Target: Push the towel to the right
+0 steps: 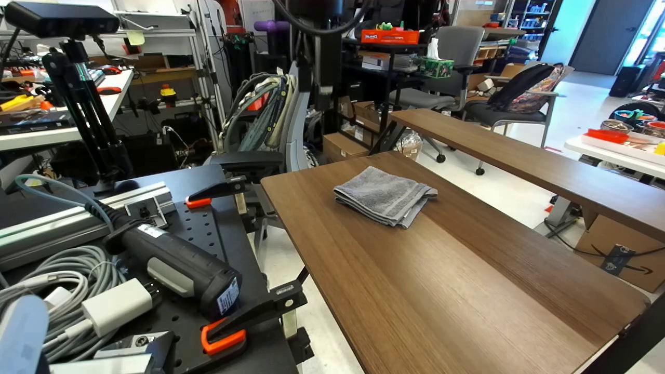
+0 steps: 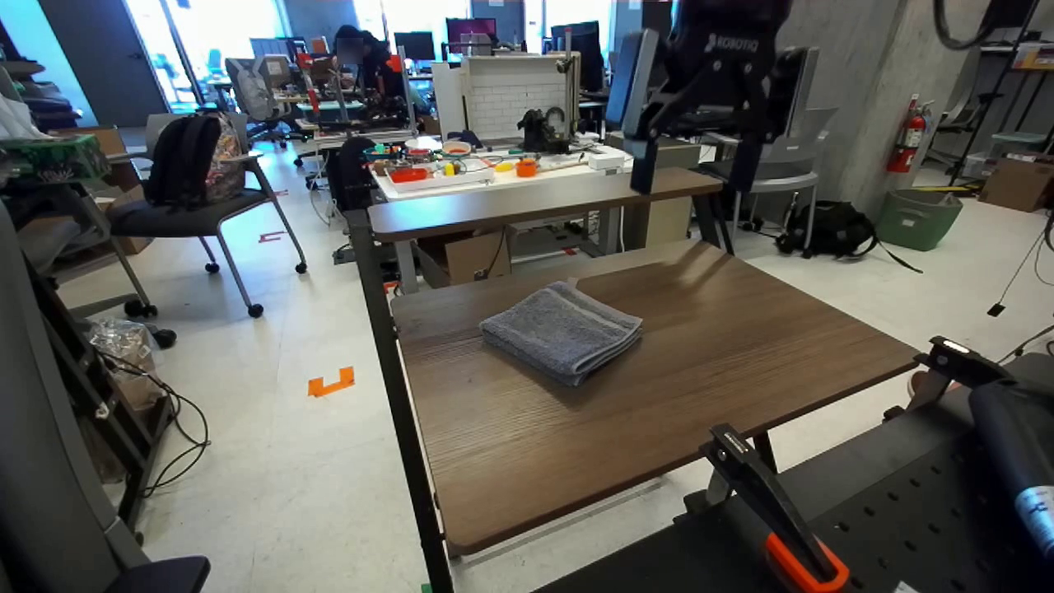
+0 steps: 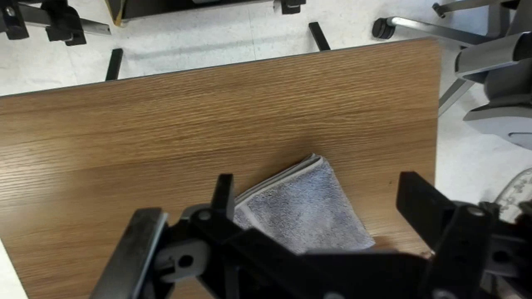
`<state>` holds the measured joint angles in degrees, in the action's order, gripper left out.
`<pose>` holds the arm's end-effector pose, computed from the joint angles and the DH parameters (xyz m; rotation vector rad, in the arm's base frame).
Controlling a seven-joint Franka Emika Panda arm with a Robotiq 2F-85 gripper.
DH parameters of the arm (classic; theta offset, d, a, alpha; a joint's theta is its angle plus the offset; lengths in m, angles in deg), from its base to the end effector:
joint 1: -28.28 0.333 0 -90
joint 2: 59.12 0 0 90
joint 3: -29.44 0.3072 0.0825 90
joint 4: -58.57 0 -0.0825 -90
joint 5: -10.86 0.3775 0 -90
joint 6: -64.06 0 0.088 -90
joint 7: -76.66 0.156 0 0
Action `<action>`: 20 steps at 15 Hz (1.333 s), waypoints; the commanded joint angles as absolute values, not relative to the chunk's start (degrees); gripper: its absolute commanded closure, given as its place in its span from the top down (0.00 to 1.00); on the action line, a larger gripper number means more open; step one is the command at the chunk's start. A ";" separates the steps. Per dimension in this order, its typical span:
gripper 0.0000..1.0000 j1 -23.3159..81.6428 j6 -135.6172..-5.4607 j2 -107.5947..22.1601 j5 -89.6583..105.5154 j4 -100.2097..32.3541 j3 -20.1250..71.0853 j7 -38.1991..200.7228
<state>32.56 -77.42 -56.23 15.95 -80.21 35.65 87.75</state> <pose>0.4757 0.0911 0.2346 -3.0800 0.1236 0.0224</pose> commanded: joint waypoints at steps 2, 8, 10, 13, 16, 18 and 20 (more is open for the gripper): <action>1.00 33.03 -77.34 -52.85 15.57 -78.41 34.89 88.09; 1.00 33.21 -80.32 -53.07 16.32 -78.83 35.12 88.35; 1.00 33.29 -83.30 -49.15 16.16 -76.60 34.99 89.30; 1.00 33.61 -87.17 -42.04 15.42 -71.70 34.34 91.43; 1.00 34.59 -88.91 -34.31 14.75 -65.33 33.00 93.68; 1.00 35.43 -88.39 -29.25 15.05 -60.44 32.09 94.80; 1.00 36.20 -86.97 -25.22 15.60 -55.97 31.60 95.62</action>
<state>34.03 -87.94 -32.05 15.52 -63.71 33.23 93.30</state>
